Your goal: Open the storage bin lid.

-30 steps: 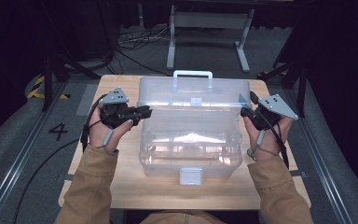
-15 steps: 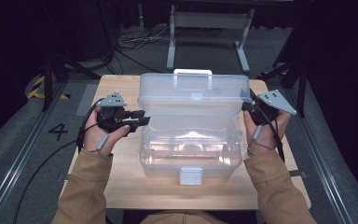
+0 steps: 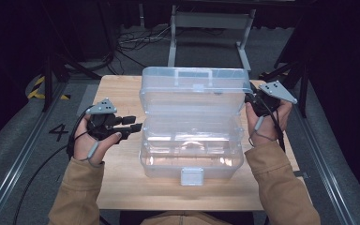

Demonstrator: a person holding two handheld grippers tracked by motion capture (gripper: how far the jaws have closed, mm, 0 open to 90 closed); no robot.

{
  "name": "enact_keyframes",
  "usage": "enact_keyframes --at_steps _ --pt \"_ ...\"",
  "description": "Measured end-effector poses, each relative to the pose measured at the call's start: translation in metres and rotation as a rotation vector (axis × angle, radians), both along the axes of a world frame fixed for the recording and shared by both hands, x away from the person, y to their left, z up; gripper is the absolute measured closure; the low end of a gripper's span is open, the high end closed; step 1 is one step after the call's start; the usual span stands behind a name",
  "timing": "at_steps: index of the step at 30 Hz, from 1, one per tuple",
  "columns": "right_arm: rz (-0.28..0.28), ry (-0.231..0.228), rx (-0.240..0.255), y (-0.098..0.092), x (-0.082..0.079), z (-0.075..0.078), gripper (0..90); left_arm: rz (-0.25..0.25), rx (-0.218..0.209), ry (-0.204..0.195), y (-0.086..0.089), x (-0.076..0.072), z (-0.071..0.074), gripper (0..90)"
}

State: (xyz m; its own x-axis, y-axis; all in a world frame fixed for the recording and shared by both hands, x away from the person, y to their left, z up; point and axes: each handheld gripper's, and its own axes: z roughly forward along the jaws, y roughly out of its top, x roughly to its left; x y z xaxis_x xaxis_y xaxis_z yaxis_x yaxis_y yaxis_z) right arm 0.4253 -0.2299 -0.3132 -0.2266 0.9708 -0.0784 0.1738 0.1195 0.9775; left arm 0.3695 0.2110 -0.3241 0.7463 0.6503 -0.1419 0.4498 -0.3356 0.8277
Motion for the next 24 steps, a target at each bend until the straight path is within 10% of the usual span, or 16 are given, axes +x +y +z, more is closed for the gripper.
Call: enact_keyframes --at_steps 15,24 --pt "0.036 0.055 0.018 -0.005 0.021 0.006 80.6 0.007 0.028 0.030 0.007 -0.017 -0.011 57.7" --pt "0.056 0.105 0.022 -0.007 0.037 0.011 79.8 -0.107 0.050 0.075 -0.005 -0.018 -0.026 57.5"
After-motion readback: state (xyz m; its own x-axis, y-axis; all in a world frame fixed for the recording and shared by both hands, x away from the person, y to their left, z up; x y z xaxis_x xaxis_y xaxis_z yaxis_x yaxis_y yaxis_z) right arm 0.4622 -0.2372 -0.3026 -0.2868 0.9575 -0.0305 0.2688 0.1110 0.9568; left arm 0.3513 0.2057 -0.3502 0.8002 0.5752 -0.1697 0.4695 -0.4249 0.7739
